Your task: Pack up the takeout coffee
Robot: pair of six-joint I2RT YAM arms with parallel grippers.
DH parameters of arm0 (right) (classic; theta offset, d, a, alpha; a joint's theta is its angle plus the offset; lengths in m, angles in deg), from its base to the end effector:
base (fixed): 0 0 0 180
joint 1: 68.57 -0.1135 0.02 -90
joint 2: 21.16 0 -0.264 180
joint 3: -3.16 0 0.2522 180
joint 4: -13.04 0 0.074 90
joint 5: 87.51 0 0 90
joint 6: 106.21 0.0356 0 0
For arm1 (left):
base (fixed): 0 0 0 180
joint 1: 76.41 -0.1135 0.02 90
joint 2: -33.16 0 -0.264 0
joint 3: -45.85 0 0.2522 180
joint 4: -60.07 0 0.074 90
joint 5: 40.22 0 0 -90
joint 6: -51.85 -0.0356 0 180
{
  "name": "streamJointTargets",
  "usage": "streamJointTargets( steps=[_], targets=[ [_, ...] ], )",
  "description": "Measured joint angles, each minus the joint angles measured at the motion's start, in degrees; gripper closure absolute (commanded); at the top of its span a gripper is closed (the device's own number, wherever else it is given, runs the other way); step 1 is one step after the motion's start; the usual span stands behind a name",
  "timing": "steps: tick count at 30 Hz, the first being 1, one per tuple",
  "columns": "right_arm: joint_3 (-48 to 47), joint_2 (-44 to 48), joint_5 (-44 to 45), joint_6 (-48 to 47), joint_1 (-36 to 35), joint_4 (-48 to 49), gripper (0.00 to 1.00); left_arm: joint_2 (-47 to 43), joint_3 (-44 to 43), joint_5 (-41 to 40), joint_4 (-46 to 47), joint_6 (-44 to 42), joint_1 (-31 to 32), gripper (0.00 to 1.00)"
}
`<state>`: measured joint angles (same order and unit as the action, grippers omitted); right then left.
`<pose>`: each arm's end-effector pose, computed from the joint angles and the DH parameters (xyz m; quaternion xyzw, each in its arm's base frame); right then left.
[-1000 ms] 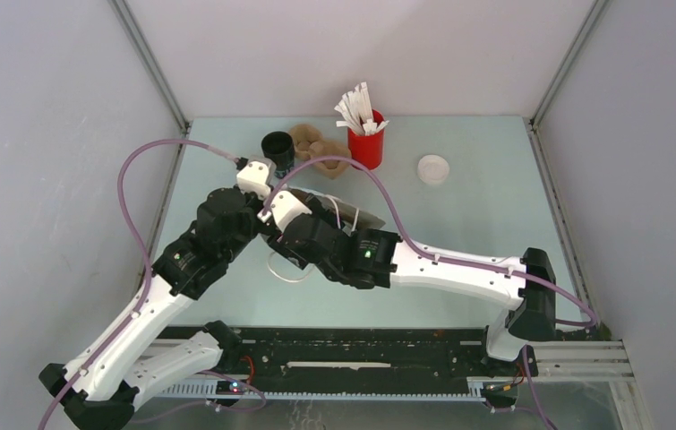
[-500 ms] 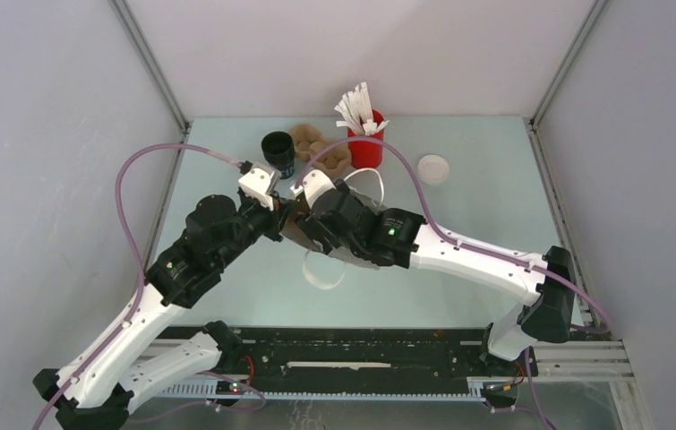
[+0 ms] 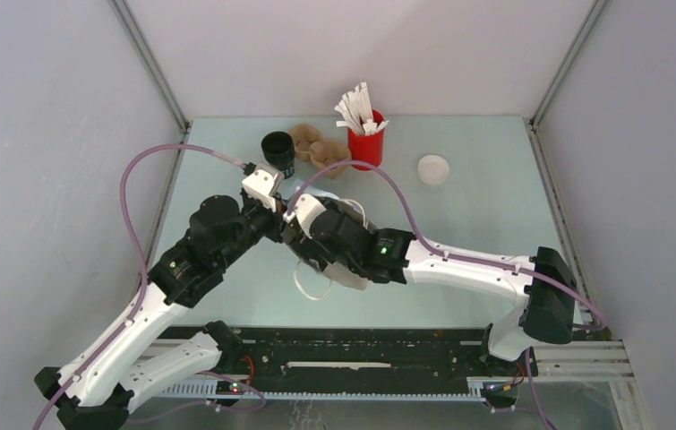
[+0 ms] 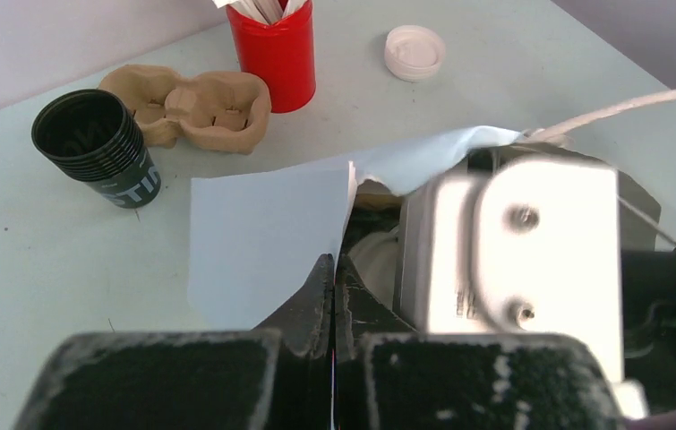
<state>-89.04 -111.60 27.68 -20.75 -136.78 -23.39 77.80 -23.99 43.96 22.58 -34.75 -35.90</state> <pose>0.1482 0.3300 0.3248 -0.4311 0.7560 0.0749 0.4868 0.1295 -0.1059 0.3831 0.2173 0.7474 -0.1976 0.5959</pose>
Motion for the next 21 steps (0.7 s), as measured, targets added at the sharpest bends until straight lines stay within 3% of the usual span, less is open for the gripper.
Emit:
streamJointTargets(
  steps=[10, 21],
  targets=[
    [9.42, 2.08, -5.90, -5.95, 1.99, 12.70, 0.43, -1.05, 1.62, -0.68, -0.28, -0.61, 0.11, 1.00],
    [10.14, 2.75, -4.87, -7.02, 2.56, 17.27, 0.43, -2.43, 2.03, -0.59, -1.05, -0.79, 0.22, 1.00]
  ],
)
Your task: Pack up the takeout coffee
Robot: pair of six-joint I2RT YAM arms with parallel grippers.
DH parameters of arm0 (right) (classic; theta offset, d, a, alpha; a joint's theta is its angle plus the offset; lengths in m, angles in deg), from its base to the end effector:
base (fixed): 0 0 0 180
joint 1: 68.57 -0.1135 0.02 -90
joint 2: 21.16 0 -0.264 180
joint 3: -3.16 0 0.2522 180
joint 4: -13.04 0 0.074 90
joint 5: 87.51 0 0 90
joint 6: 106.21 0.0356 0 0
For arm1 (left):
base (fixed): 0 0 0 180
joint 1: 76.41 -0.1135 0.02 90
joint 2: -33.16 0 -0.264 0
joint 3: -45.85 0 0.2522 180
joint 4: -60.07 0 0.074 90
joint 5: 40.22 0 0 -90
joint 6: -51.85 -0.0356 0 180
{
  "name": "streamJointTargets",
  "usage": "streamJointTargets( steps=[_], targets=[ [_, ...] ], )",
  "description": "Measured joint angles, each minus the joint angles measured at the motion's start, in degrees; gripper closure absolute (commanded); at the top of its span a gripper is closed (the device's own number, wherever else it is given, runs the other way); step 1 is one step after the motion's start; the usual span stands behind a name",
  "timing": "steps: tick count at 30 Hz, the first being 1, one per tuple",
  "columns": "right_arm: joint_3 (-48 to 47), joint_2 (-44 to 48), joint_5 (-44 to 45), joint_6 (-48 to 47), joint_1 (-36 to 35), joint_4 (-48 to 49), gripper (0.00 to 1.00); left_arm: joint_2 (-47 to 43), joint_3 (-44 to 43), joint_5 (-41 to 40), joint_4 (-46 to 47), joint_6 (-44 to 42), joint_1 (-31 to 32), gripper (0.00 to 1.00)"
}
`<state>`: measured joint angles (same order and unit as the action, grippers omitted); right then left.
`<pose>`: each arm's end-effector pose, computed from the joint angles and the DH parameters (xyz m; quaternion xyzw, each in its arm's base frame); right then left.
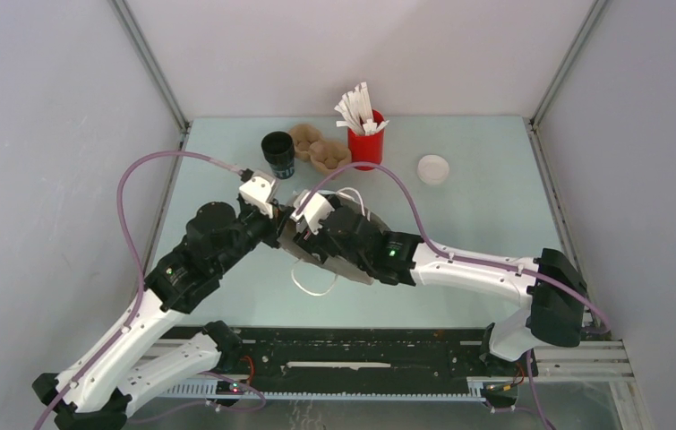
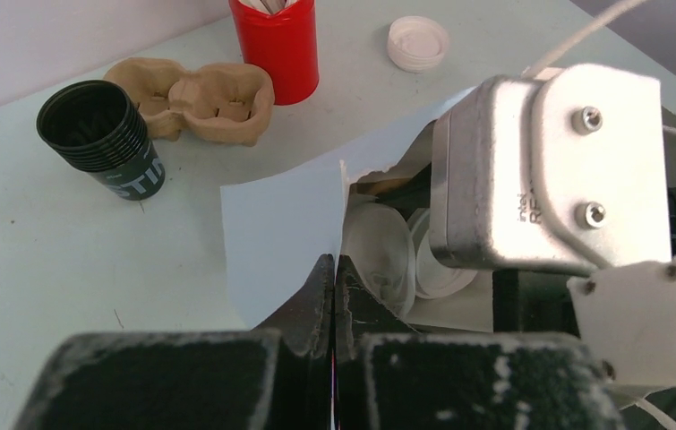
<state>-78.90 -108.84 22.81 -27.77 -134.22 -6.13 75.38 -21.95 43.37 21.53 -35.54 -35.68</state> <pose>0.1588 0.3209 0.3076 -0.4431 0.7073 0.1088 0.5400 0.1227 -0.1004 0.3753 0.2222 0.7497 -0.1890 0.5940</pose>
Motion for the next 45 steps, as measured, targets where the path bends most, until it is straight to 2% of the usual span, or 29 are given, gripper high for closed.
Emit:
streamJointTargets(
  steps=[12, 45],
  targets=[
    [-0.13, -3.65, 4.74, -1.40, 0.31, 2.58, 0.44, -0.26, 1.68, -0.07, -0.28, 0.44, 0.02, 1.00],
    [-3.34, -10.03, 5.18, -2.03, 1.07, 2.99, 0.47, -2.71, 5.57, -5.38, 0.87, 3.43, -0.44, 1.00]
  ],
)
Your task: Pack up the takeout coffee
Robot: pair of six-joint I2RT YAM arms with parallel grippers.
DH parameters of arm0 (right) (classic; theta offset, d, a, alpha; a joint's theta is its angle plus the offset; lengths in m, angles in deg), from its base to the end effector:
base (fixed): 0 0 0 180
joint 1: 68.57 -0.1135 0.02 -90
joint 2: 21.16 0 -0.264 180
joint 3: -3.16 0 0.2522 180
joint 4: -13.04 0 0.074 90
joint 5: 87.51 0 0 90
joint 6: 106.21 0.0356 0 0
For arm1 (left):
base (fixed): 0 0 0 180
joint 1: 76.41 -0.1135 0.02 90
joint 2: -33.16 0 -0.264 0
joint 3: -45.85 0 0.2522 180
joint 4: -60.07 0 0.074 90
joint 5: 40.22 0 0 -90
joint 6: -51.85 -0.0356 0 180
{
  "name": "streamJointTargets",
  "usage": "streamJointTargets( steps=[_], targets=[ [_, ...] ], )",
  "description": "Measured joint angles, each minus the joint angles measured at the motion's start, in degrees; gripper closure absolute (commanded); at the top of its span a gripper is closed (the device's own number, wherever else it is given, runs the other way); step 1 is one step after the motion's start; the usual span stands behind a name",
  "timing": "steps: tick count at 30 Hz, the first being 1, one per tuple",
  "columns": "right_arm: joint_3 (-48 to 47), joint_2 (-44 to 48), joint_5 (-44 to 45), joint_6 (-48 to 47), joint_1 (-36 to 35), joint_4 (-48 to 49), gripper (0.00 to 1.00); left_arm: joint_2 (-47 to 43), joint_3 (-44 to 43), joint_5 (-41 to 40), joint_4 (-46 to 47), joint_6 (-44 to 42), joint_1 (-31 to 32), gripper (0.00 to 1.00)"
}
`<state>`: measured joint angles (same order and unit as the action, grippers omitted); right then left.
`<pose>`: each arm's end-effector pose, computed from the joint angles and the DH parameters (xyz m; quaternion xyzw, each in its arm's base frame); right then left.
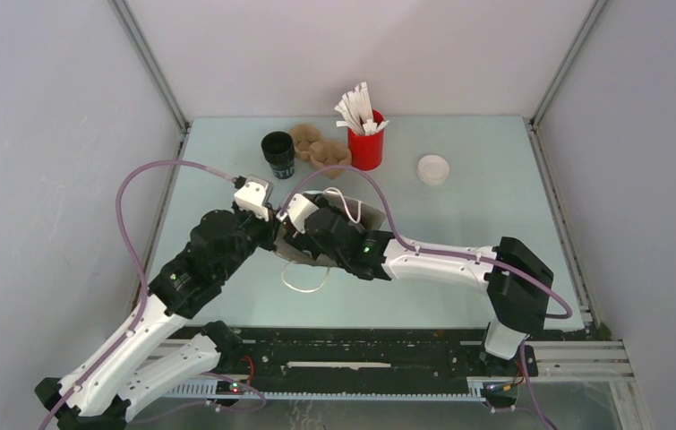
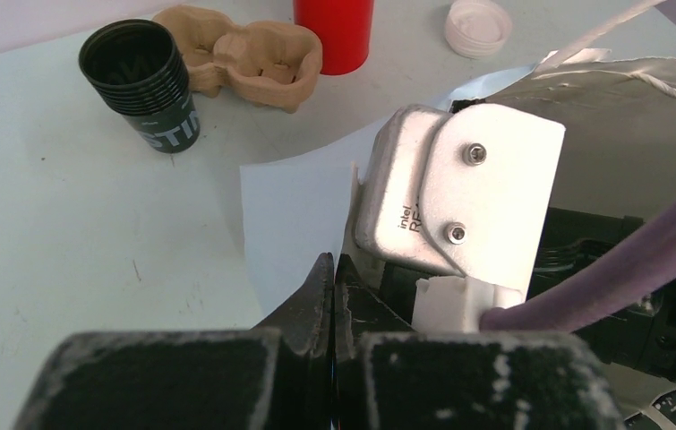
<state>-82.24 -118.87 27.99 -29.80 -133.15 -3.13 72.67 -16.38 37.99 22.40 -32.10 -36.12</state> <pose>0.1834 0.3503 0.2707 -0.4408 0.7217 0.0435 0.5319 0.1223 -0.0941 0.3508 0.1724 0.7724 -0.1635 0.5891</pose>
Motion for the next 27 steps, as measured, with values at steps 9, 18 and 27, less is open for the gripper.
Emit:
streamJointTargets(
  steps=[9, 18, 27],
  targets=[
    [-1.97, -0.68, 0.87, -0.76, 0.00, -1.81, 0.48, -0.55, 0.04, -0.70, 0.44, 0.02, -0.42, 1.00],
    [-4.81, -3.02, 2.29, -2.16, 0.00, -1.79, 0.49, -1.29, 0.46, -2.95, 0.68, 0.52, -1.18, 1.00],
    [-4.81, -3.02, 2.64, -2.60, 0.00, -2.23, 0.49, -1.57, 0.92, -2.82, 0.72, 2.45, -1.22, 1.00]
  ],
)
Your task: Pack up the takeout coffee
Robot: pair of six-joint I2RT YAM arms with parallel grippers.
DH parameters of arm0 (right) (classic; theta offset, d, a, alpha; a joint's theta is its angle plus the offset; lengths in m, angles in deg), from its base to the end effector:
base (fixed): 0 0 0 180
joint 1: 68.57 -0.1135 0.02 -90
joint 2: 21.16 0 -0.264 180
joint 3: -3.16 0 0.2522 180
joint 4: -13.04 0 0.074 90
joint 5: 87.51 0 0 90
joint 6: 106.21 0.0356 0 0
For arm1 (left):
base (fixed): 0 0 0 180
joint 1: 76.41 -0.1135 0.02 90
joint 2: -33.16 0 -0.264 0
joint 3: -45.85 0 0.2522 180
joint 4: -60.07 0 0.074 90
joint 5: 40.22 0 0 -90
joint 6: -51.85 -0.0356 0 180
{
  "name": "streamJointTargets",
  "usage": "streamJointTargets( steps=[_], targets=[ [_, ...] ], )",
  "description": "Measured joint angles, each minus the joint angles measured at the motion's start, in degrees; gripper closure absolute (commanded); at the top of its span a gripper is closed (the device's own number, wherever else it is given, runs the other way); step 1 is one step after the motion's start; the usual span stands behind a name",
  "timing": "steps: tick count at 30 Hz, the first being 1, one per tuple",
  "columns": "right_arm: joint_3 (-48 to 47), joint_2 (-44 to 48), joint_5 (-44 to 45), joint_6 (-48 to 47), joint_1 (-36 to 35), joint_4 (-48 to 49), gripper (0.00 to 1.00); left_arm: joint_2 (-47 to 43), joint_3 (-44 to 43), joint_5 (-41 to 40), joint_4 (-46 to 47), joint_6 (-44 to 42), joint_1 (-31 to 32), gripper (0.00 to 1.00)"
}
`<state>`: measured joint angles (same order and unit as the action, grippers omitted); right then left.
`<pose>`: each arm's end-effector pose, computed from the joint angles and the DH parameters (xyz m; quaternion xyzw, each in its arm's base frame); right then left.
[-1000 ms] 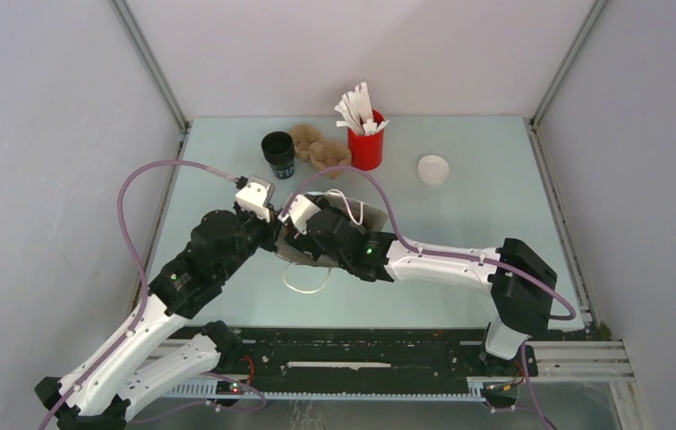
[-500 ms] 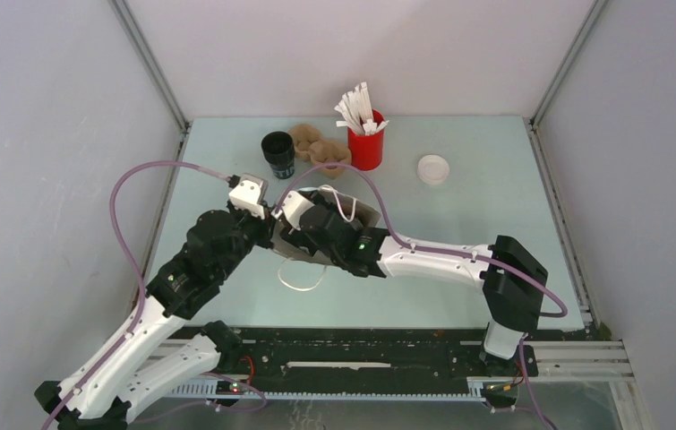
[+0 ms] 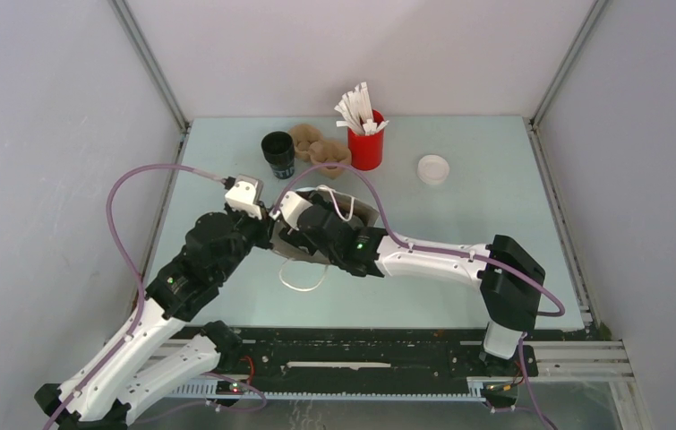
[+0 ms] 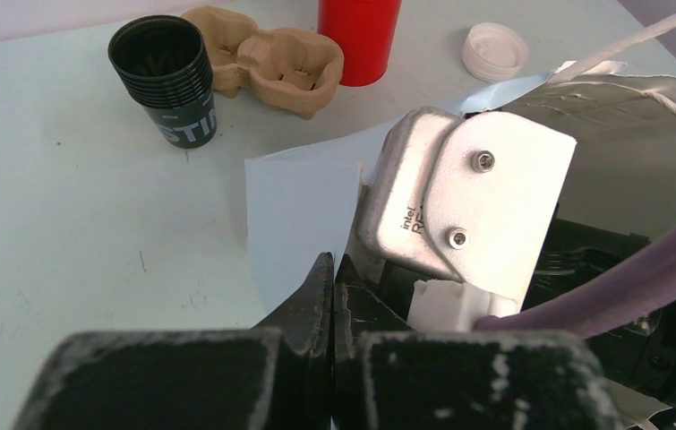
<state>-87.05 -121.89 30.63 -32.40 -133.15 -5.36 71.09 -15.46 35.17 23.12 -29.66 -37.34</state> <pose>0.1909 0.3625 0.2759 -0.4472 0.7164 0.0110 0.5354 0.1211 -0.0867 0.3504 0.1296 0.7725 -0.1560 0.6018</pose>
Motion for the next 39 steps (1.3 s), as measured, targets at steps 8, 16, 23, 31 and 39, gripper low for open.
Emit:
streamJointTargets(
  steps=[8, 16, 23, 31, 39],
  targets=[
    [2.47, 0.66, -1.84, 0.02, 0.00, -0.50, 0.50, -1.95, 3.98, 1.73, 1.51, 2.14, -0.07, 1.00],
    [3.15, 1.38, -6.32, 0.28, 1.01, -2.75, 0.50, -4.94, 7.82, 3.80, 1.99, 2.01, 0.09, 1.00],
    [3.15, 2.27, -7.85, 1.11, 2.69, -3.02, 0.51, -8.09, 11.10, 7.78, -0.39, 1.33, 1.55, 1.00],
    [2.36, 2.34, -6.08, 0.07, 2.64, -3.93, 0.51, -9.75, 11.91, 8.50, -1.18, 1.42, 1.64, 1.00],
    [-0.20, 0.72, -5.99, -0.90, 2.54, -5.95, 0.49, -7.87, 10.47, 8.61, -2.78, 0.96, 1.64, 1.00]
  ],
)
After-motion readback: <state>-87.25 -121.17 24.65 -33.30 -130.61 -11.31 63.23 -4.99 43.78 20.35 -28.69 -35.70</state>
